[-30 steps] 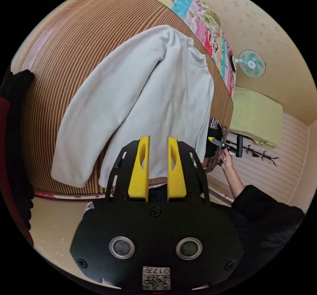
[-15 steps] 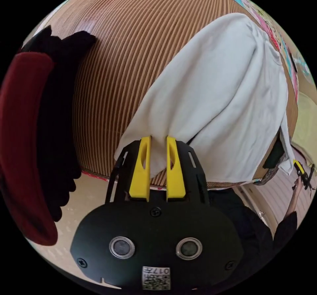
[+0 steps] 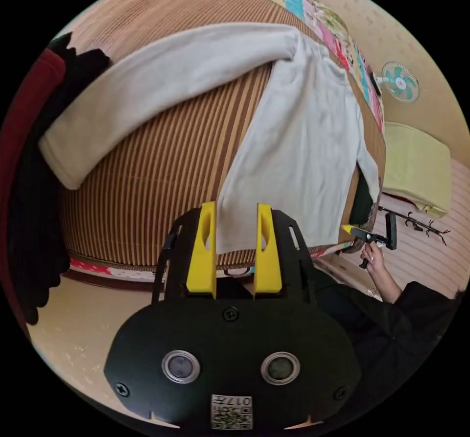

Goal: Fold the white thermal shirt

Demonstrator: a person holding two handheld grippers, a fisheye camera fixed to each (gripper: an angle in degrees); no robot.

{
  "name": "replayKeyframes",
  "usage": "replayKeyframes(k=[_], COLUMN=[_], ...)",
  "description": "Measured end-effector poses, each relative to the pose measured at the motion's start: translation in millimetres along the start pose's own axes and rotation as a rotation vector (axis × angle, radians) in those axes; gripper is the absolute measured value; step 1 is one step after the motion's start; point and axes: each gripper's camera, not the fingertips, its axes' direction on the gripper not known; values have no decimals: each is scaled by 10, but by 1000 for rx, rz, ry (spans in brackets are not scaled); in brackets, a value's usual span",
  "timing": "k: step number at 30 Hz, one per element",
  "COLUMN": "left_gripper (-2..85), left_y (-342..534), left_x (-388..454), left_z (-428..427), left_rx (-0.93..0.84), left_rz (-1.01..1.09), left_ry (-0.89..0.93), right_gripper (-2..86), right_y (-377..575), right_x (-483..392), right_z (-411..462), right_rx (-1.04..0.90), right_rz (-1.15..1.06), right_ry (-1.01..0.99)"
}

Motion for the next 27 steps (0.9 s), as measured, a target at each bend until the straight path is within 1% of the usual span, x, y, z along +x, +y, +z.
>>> replayKeyframes(k=[1, 2, 3, 4, 6, 8, 9, 11, 12, 13, 14, 16, 17, 18, 19, 20, 22, 23, 24, 27], left_gripper=[63, 58, 48, 45, 42, 43, 46, 57, 68, 79, 84, 99, 105, 112, 117, 117, 111, 108, 87, 42], left_y=[103, 163, 260, 343, 499, 697, 832, 1015, 1140, 1275, 1341, 1520, 1534, 1536, 1529, 1528, 1546, 1544, 1519, 1491], left_x=[-22, -49, -128, -236, -360, -441, -511, -695, -869, -1094, -1221, -1704, -1812, -2023, -2209, -2289, -2518, -2560, -2635, -2683], left_z=[71, 70, 64, 107, 242, 386, 479, 529, 458, 329, 262, 88, 66, 43, 32, 33, 91, 121, 187, 382], left_rx=[23, 46, 68, 40, -25, -75, -97, -83, 3, 144, 224, 533, 600, 721, 827, 868, 946, 954, 989, 989], left_rz=[-2, -15, -56, -113, -153, -149, -158, -229, -304, -405, -460, -655, -693, -758, -817, -851, -1021, -1051, -1067, -1127], left_ry=[-24, -25, 28, 106, 197, 227, 265, 363, 439, 527, 580, 793, 838, 914, 953, 957, 915, 912, 928, 986], right_gripper=[83, 70, 43, 36, 28, 23, 20, 18, 16, 14, 13, 9, 8, 7, 6, 5, 4, 4, 4, 4], right_y=[-20, -12, 20, 79, 198, 323, 396, 478, 517, 551, 572, 660, 679, 709, 725, 729, 728, 724, 712, 655], right_x=[-136, -208, -338, -408, -352, -177, -30, 179, 300, 423, 483, 665, 702, 767, 813, 827, 827, 820, 804, 780], right_z=[135, 154, 187, 220, 258, 305, 335, 327, 271, 203, 163, 32, 14, 2, 12, 17, 12, 8, 1, -1], right_rx=[-55, -59, -84, -117, -154, -208, -249, -281, -274, -261, -248, -184, -174, -166, -175, -181, -194, -197, -203, -225], right_rz=[-37, -55, -118, -189, -222, -218, -199, -138, -78, 3, 44, 150, 169, 202, 226, 232, 227, 221, 208, 173], right_ry=[117, 204, 364, 464, 566, 612, 605, 535, 465, 419, 395, 259, 222, 165, 134, 129, 141, 146, 154, 169])
